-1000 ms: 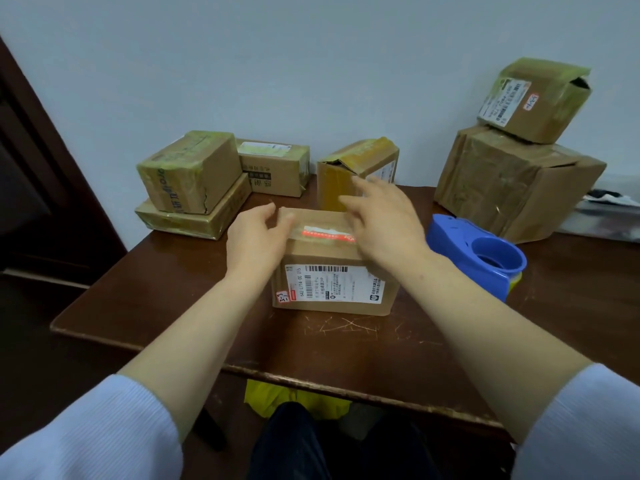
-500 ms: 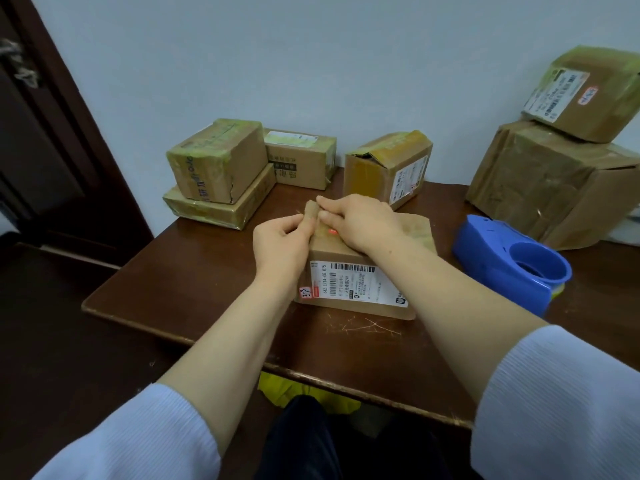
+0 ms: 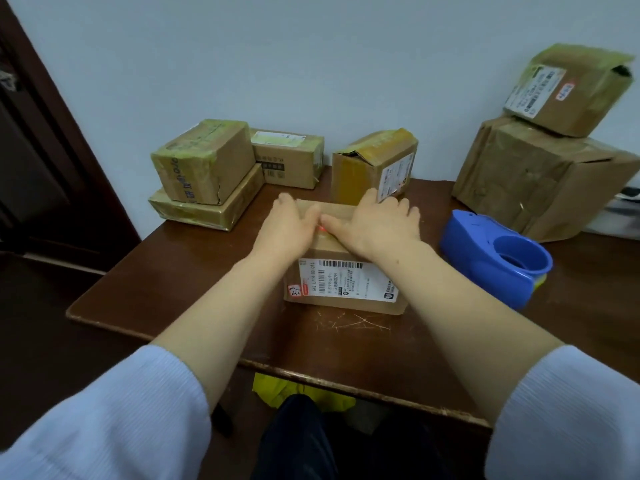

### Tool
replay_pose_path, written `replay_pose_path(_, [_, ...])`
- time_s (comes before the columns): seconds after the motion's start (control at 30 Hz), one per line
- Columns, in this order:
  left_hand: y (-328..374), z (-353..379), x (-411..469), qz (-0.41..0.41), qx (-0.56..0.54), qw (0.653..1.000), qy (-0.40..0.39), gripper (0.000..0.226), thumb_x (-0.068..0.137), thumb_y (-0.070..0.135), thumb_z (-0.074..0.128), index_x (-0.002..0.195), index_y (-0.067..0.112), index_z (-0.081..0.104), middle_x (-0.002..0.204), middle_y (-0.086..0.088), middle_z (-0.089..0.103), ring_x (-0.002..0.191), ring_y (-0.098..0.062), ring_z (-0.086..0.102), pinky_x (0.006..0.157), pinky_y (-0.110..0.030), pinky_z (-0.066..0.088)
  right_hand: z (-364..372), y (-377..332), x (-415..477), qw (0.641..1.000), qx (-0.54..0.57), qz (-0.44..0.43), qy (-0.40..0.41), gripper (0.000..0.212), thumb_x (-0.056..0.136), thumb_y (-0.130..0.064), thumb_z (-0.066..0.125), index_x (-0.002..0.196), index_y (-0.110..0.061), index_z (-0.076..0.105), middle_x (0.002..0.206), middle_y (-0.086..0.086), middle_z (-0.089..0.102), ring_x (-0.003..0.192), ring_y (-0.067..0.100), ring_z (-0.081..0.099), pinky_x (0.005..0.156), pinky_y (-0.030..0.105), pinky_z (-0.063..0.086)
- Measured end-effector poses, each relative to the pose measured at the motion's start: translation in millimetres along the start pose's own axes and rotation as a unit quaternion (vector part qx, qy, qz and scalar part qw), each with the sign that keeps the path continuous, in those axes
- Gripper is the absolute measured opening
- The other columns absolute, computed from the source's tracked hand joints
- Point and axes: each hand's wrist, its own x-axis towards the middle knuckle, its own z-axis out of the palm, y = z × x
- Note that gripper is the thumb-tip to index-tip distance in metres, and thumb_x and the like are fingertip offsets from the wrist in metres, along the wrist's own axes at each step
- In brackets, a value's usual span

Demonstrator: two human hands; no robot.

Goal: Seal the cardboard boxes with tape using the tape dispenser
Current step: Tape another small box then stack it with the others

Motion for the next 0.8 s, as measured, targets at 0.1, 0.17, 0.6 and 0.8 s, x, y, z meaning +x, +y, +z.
replay_pose_path(0.1, [-4, 5, 3, -0.054, -0.049, 0.997, 0.032, 0.039, 0.096, 0.038, 0.051, 0.115, 0.006, 0.062, 0.112, -0.013, 0.064, 0.105, -0.030, 0.060, 0.092, -0.042, 0.049, -1, 8, 4, 0.997, 0.049, 0.051, -0.022, 0.118, 0.067, -0.086, 0.046, 0.150, -0.010, 0.011, 0.148, 0.024, 0.028, 0.136, 0.040, 0.027, 0.104, 0.052, 0.032])
replay_pose_path(0.17, [-6, 5, 4, -0.058, -0.053, 0.996, 0.040, 0.031, 0.096, 0.034, 0.053, 0.105, 0.008, 0.067, 0.100, -0.010, 0.067, 0.095, -0.028, 0.063, 0.086, -0.043, 0.052, -6, 26, 6, 0.994, 0.093, 0.046, -0.033, 0.104, 0.073, -0.078, 0.052, 0.143, -0.006, 0.027, 0.138, 0.018, 0.043, 0.124, 0.033, 0.044, 0.087, 0.042, 0.043])
replay_pose_path(0.6, [30, 1, -1, 0.241, 0.305, 0.921, -0.003, 0.055, 0.103, 0.037, 0.026, 0.153, 0.018, 0.012, 0.162, -0.007, 0.005, 0.149, -0.023, 0.001, 0.118, -0.044, -0.001, -11, 74, -18, 0.972, 0.222, 0.037, 0.074, 0.048, 0.096, -0.042, 0.045, 0.058, -0.013, 0.042, 0.057, 0.002, 0.044, 0.060, 0.023, 0.047, 0.050, 0.031, 0.031])
replay_pose_path(0.8, [33, 20, -5, 0.253, 0.341, 0.886, -0.186, 0.055, 0.102, 0.044, 0.009, 0.153, 0.026, 0.001, 0.161, 0.003, -0.007, 0.148, -0.012, -0.005, 0.119, -0.035, 0.000, 6, 72, -18, 0.965, 0.234, 0.037, 0.110, 0.038, 0.091, -0.038, 0.057, 0.075, -0.004, 0.062, 0.067, 0.009, 0.058, 0.069, 0.029, 0.054, 0.052, 0.034, 0.036])
